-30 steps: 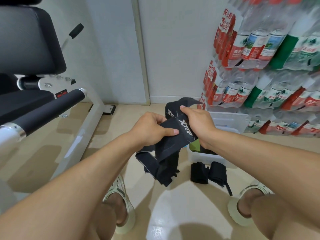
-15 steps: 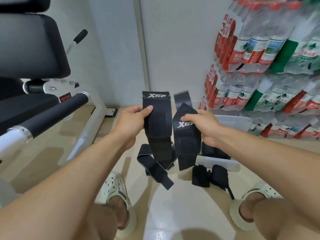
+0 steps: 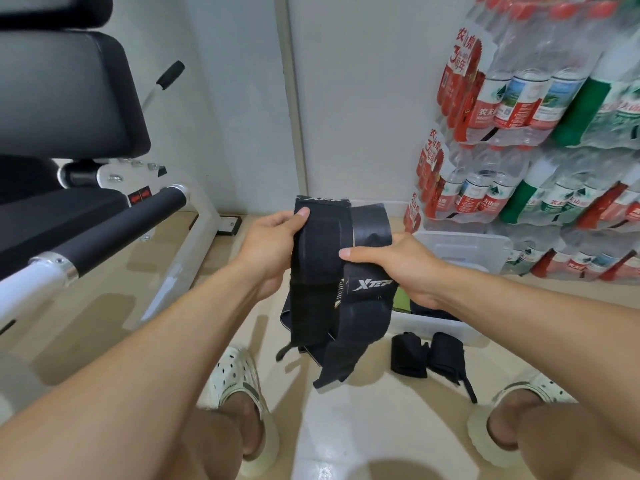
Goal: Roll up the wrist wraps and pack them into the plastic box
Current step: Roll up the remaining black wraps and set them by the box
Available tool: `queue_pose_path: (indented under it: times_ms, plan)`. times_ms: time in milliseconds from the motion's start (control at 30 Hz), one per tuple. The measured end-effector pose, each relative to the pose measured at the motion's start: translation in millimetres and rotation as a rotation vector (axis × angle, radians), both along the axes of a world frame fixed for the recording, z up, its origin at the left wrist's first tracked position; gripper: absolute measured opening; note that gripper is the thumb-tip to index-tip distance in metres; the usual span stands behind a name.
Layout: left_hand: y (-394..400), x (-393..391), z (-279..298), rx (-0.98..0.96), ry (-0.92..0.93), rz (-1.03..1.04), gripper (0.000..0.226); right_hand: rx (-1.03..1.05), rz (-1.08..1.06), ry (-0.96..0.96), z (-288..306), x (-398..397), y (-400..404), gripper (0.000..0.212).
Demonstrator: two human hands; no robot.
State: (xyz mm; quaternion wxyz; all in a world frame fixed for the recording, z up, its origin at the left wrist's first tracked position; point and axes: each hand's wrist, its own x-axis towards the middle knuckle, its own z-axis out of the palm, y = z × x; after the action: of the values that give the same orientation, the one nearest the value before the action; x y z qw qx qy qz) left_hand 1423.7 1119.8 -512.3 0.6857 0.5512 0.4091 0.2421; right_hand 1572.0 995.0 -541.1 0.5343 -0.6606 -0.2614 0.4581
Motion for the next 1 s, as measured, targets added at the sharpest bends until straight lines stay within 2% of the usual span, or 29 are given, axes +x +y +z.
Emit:
queue_pose_path:
  times_ms: [67,133,233,333,433,567,767,867,1000]
  plan:
    - [-1,0,-1,-0.034,0.016,-0.080,0.032,0.016,-0.064,0.089,2,-1,2,0.038]
    - [-1,-4,-4,-0.043,0.080,-0.245,0.038,0.025,-0.145,0.222,8,2,5,0.042]
    - [-5,-8,-14,-0.010,0.185,-0.494,0.025,0.035,-0.201,0.372,17,13,4,0.032]
    - [-9,-3,-23,0.075,0.230,-0.446,0.007,0.022,-0.223,0.446,21,24,0,0.025]
    - [-11,3,-28,0.115,0.173,-0.382,0.012,0.014,-0.202,0.473,23,28,-1,0.027]
    - [-11,10,-23,0.116,0.082,-0.262,0.012,0.017,-0.239,0.394,24,33,1,0.021]
    - [-1,12,-21,0.067,0.043,0.041,0.010,-0.002,-0.171,0.118,17,37,-8,0.026]
    - [2,9,-19,0.032,0.034,0.051,0.011,-0.058,-0.049,-0.025,9,29,-12,0.029]
    - [2,9,-19,0.051,0.032,0.024,0.018,-0.024,-0.026,-0.170,1,18,-13,0.025]
